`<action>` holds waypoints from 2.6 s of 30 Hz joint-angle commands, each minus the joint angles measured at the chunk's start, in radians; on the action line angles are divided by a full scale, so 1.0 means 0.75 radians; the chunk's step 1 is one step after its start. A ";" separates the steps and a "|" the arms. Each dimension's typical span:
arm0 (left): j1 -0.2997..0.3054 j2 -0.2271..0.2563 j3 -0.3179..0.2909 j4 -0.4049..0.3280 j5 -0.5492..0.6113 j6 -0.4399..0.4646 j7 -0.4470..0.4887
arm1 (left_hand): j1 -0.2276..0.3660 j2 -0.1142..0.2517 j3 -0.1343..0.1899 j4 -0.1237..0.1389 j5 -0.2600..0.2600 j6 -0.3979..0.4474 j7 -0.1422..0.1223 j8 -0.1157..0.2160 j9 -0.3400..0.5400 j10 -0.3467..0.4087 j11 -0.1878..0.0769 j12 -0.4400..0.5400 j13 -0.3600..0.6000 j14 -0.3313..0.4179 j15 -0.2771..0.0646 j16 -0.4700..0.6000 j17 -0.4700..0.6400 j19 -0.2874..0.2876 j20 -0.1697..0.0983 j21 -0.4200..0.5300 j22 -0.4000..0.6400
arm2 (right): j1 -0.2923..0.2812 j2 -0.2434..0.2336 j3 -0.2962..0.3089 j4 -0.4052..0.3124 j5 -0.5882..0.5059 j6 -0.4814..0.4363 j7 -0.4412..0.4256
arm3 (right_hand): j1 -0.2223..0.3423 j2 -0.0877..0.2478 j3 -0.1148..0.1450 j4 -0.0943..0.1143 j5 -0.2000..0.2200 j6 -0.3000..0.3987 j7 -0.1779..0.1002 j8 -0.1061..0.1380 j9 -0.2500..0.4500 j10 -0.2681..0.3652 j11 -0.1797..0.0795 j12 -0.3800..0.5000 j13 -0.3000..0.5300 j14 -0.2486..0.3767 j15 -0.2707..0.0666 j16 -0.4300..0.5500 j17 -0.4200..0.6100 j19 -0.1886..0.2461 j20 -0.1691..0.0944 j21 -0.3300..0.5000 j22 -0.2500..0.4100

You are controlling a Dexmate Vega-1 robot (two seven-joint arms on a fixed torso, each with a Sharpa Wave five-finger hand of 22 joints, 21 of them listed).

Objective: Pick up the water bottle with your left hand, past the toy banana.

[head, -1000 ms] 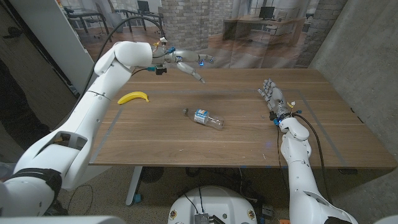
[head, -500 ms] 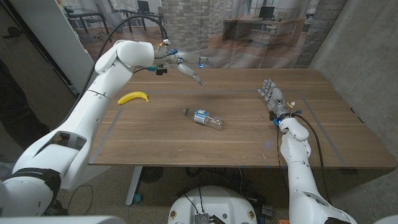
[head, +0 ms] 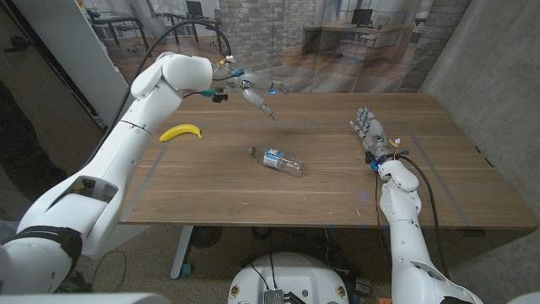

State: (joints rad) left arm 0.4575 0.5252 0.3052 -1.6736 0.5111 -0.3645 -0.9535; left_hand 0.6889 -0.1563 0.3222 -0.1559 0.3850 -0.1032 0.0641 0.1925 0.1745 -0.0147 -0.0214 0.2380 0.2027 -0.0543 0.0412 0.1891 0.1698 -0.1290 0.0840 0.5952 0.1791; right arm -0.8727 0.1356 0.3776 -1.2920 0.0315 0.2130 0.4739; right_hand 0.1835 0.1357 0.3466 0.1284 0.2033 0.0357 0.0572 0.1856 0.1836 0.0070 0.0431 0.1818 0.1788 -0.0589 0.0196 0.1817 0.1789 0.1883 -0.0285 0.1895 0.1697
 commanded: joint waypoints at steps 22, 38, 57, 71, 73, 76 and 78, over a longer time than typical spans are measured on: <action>-0.085 -0.014 0.090 0.059 0.107 -0.057 -0.073 | 0.049 -0.004 -0.034 0.003 0.033 0.044 -0.015 0.014 0.009 0.047 -0.021 0.022 0.005 0.024 -0.012 0.008 0.006 0.020 0.000 -0.013 0.005 | 0.013 0.005 -0.006 0.031 -0.010 0.015 -0.030 | -0.013 0.003 0.011 -0.004 0.001 0.008 0.010 0.009 0.004 0.007 0.004 0.011 0.005 0.005 0.006 0.010 0.004 0.013 0.000 0.011 0.005; -0.135 -0.035 0.135 0.116 0.138 -0.091 -0.108 | 0.077 -0.001 -0.055 0.005 0.050 0.072 -0.025 0.017 0.010 0.075 -0.025 0.029 0.007 0.038 -0.015 0.009 0.006 0.030 0.001 -0.022 0.005 | 0.040 -0.002 -0.003 0.074 -0.014 0.020 -0.034 | -0.016 0.001 0.012 -0.005 0.002 0.008 0.010 0.009 0.004 0.008 0.002 0.011 0.005 0.005 0.006 0.010 0.004 0.013 0.001 0.011 0.005; -0.150 -0.052 0.180 0.121 0.200 -0.107 -0.131 | 0.096 -0.003 -0.080 0.009 0.064 0.100 -0.024 0.020 0.011 0.096 -0.021 0.033 0.009 0.050 -0.020 0.009 0.006 0.037 0.003 -0.032 0.006 | 0.073 -0.017 0.000 0.122 -0.008 0.047 -0.021 | -0.018 -0.001 0.013 -0.007 0.002 0.013 0.010 0.011 0.004 0.013 0.008 0.013 0.005 0.011 0.009 0.011 0.004 0.017 0.004 0.012 0.005; -0.163 -0.061 0.212 0.129 0.224 -0.130 -0.164 | 0.102 -0.005 -0.099 0.013 0.071 0.113 -0.024 0.019 0.011 0.107 -0.016 0.035 0.010 0.055 -0.016 0.008 0.006 0.041 0.010 -0.039 0.006 | 0.080 -0.016 0.002 0.138 -0.002 0.057 -0.021 | -0.020 -0.004 0.014 -0.009 0.002 0.015 0.011 0.011 0.004 0.014 0.006 0.012 0.005 0.012 0.010 0.010 0.003 0.019 0.007 0.012 0.005; -0.162 -0.061 0.215 0.124 0.231 -0.131 -0.167 | 0.103 -0.005 -0.101 0.013 0.072 0.114 -0.024 0.019 0.011 0.109 -0.018 0.035 0.010 0.056 -0.016 0.008 0.006 0.040 0.012 -0.040 0.006 | 0.080 -0.016 0.002 0.139 -0.002 0.058 -0.021 | -0.020 -0.004 0.014 -0.009 0.002 0.016 0.011 0.011 0.004 0.014 0.007 0.012 0.005 0.012 0.010 0.010 0.003 0.020 0.007 0.012 0.005; -0.160 -0.061 0.217 0.119 0.238 -0.134 -0.169 | 0.105 -0.006 -0.106 0.014 0.074 0.117 -0.024 0.019 0.011 0.114 -0.018 0.037 0.011 0.059 -0.017 0.008 0.006 0.042 0.013 -0.042 0.006 | 0.080 -0.015 0.002 0.138 -0.002 0.058 -0.021 | -0.021 -0.004 0.014 -0.009 0.002 0.016 0.011 0.011 0.004 0.014 0.007 0.012 0.005 0.012 0.009 0.010 0.003 0.019 0.006 0.012 0.005; -0.157 -0.061 0.219 0.114 0.245 -0.134 -0.169 | 0.105 -0.006 -0.109 0.015 0.076 0.121 -0.023 0.019 0.011 0.116 -0.016 0.037 0.011 0.063 -0.018 0.009 0.006 0.043 0.017 -0.042 0.007 | 0.078 -0.015 0.001 0.134 -0.002 0.058 -0.022 | -0.021 -0.004 0.014 -0.009 0.003 0.016 0.011 0.011 0.004 0.014 0.007 0.012 0.005 0.013 0.009 0.010 0.004 0.019 0.006 0.011 0.005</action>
State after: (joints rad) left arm 0.3393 0.4824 0.4573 -1.5808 0.6754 -0.4570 -1.0680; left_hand 0.7547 -0.1616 0.2466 -0.1435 0.4384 -0.0212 0.0427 0.2003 0.1790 0.0638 -0.0358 0.2590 0.2073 -0.0173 0.0240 0.1891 0.1698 -0.0987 0.0894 0.5650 0.1790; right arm -0.8159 0.1241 0.3786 -1.1937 0.0279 0.2527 0.4573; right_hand 0.1795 0.1317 0.3508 0.1241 0.2034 0.0412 0.0626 0.1856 0.1836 0.0145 0.0429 0.1818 0.1788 -0.0536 0.0249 0.1817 0.1789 0.1938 -0.0231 0.1895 0.1697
